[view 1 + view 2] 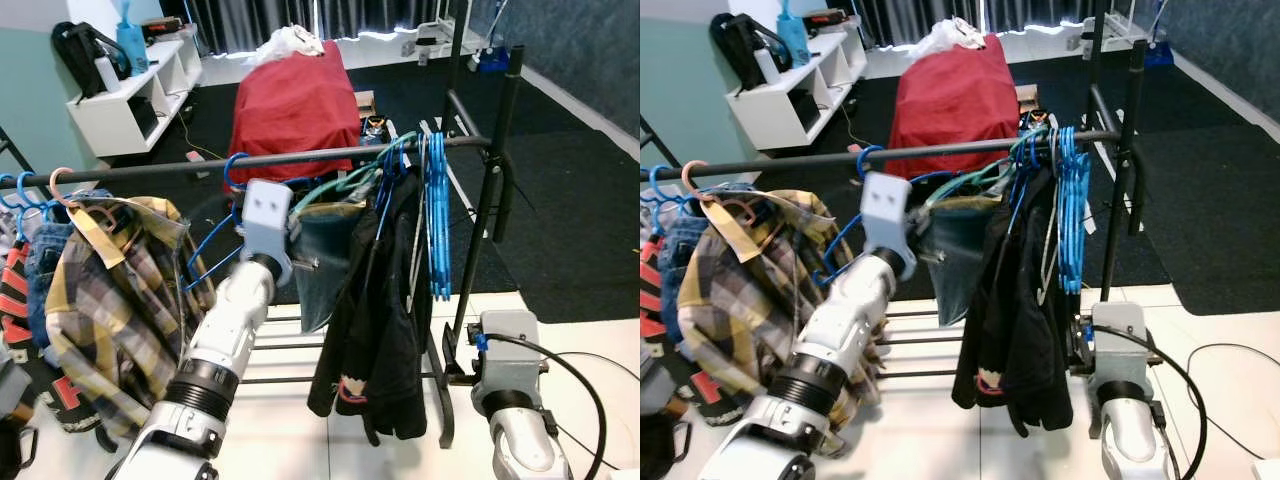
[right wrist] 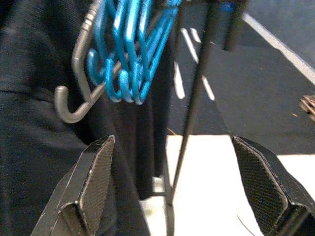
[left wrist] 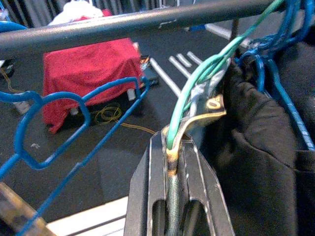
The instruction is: Hang hanger
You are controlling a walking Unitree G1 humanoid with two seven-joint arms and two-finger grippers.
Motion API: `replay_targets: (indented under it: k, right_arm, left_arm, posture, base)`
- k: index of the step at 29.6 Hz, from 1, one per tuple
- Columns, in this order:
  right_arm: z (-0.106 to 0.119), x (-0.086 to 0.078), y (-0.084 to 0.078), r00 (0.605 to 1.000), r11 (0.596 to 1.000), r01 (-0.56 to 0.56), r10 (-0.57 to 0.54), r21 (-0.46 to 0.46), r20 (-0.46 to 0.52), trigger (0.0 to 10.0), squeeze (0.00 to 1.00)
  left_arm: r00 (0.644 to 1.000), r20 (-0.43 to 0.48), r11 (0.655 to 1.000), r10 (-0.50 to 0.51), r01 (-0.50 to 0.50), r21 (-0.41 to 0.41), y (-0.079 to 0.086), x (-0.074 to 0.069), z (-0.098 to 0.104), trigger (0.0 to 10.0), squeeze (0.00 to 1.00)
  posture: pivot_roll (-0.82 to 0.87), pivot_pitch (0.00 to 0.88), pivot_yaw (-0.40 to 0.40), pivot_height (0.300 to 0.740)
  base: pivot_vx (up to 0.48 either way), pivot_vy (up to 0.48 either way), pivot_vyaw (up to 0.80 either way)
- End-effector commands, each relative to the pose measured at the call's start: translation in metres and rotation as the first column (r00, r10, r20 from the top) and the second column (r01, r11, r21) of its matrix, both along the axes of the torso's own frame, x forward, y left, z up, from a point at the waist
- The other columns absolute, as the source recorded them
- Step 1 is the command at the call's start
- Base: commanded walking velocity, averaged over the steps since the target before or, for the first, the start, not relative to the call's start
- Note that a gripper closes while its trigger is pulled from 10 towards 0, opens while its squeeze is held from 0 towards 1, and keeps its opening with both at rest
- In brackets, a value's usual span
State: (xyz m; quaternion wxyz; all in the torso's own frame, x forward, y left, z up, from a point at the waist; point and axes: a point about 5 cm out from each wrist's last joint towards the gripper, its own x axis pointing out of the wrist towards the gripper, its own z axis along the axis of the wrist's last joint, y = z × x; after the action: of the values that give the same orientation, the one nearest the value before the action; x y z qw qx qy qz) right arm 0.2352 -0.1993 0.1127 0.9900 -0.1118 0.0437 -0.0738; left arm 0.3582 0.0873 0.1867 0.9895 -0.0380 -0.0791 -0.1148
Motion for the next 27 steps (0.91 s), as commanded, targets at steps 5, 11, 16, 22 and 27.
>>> replay_targets:
  k: [5, 11, 16, 22, 27]
  right_arm:
    - [-0.005, -0.001, -0.002, 1.000, 1.000, 0.000, 0.000, 0.008, -0.022, 10.0, 0.00]
    - [-0.006, 0.000, -0.004, 1.000, 1.000, -0.002, 0.002, 0.005, -0.027, 10.0, 0.00]
    - [-0.006, 0.000, -0.005, 1.000, 1.000, -0.002, 0.002, 0.002, -0.029, 10.0, 0.00]
    - [-0.006, 0.000, -0.004, 1.000, 1.000, -0.002, 0.002, 0.004, -0.030, 10.0, 0.00]
    - [-0.007, 0.001, -0.004, 1.000, 1.000, -0.003, 0.003, 0.007, -0.029, 10.0, 0.00]
  left_arm:
    - [0.981, 0.050, 0.981, 0.186, -0.184, -0.054, 0.058, -0.001, 0.005, 0.0, 0.00]
    - [0.978, 0.001, 0.974, 0.209, -0.208, -0.088, 0.079, -0.006, -0.005, 0.0, 0.00]
    - [0.997, -0.043, 0.994, 0.058, -0.062, -0.085, 0.060, -0.016, -0.019, 0.0, 0.00]
    - [0.998, -0.062, 0.992, 0.000, -0.007, -0.122, 0.053, -0.021, -0.024, 0.0, 0.00]
    - [0.998, 0.012, 0.977, -0.062, 0.063, -0.202, 0.040, -0.024, -0.004, 0.0, 0.00]
  posture:
    - [-0.21, 0.031, 0.093, 0.740]
    - [-0.21, 0.030, 0.091, 0.740]
    - [-0.21, 0.031, 0.090, 0.740]
    - [-0.21, 0.034, 0.091, 0.740]
    - [-0.21, 0.034, 0.091, 0.740]
  base:
    - [0.000, 0.000, 0.00]
    - [0.000, 0.000, 0.00]
    - [0.000, 0.000, 0.00]
    - [0.000, 0.000, 0.00]
    - [0.000, 0.000, 0.00]
